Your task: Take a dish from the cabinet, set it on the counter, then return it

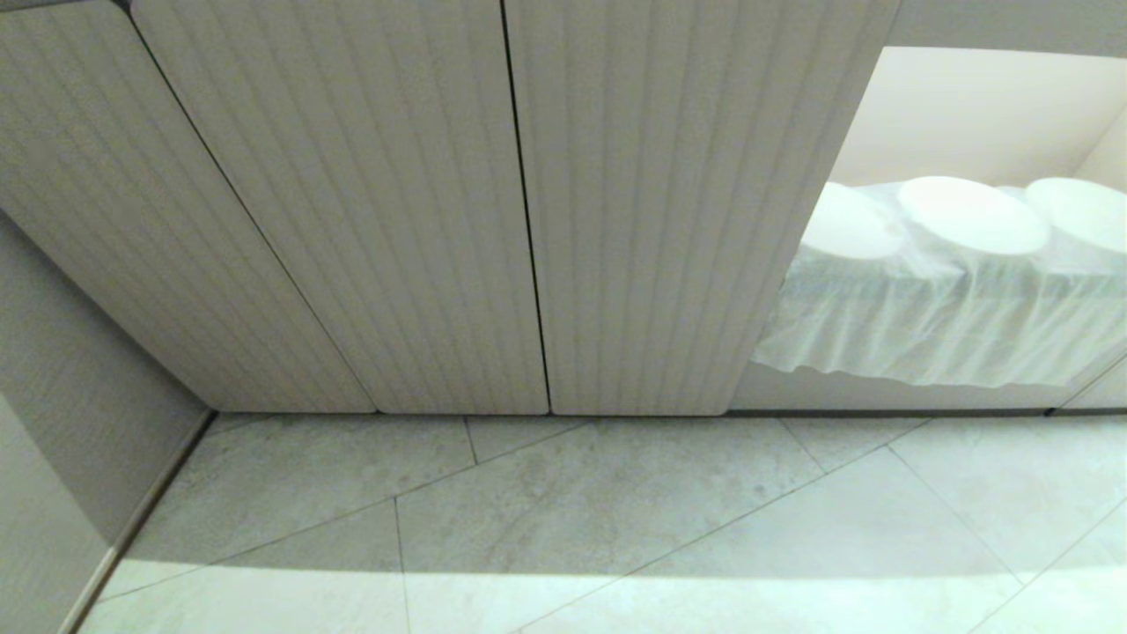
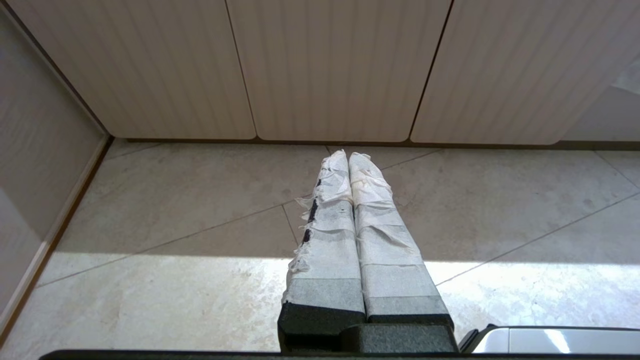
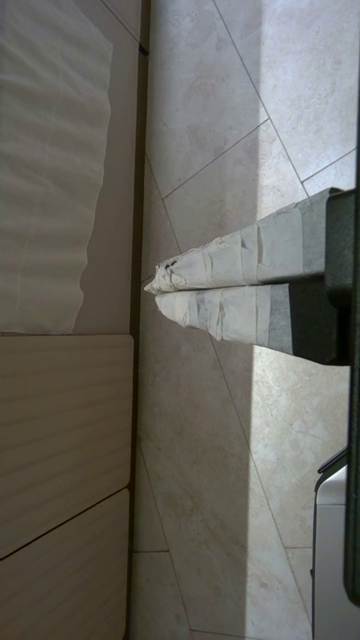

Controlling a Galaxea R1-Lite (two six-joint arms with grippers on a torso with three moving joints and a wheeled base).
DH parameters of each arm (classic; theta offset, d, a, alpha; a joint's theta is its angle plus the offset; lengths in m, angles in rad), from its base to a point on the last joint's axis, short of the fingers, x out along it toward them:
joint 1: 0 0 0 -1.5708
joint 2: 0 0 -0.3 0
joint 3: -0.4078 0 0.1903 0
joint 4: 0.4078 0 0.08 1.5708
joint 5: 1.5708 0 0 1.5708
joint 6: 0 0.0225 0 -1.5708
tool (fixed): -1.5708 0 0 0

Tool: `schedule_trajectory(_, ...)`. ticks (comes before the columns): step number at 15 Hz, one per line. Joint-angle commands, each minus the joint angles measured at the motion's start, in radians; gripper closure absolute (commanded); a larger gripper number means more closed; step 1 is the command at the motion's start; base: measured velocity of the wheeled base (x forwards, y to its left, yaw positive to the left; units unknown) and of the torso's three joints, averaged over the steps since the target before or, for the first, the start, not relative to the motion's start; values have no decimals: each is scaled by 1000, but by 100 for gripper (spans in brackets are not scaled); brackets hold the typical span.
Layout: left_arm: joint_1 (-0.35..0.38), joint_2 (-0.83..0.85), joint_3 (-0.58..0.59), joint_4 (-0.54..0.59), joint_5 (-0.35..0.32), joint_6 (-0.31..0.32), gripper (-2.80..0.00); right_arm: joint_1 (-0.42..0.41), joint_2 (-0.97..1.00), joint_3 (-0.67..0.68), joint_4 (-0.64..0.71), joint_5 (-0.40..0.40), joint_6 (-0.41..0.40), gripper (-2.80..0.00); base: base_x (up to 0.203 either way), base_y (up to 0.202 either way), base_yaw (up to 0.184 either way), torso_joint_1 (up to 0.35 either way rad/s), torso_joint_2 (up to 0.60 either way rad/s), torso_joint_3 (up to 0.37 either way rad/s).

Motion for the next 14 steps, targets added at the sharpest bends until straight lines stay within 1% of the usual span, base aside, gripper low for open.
schedule_trajectory(1,0,0,0,-1,0,0,0,0,0,0,-1,-1,6,0,0,0,0,0,0,0)
schedule_trajectory(3,0,0,0,-1,-1,0,0,0,0,0,-2,-1,18,0,0,0,0,0,0,0)
schedule_trajectory(14,0,0,0,-1,1,0,0,0,0,0,0,-3,17,0,0,0,0,0,0,0)
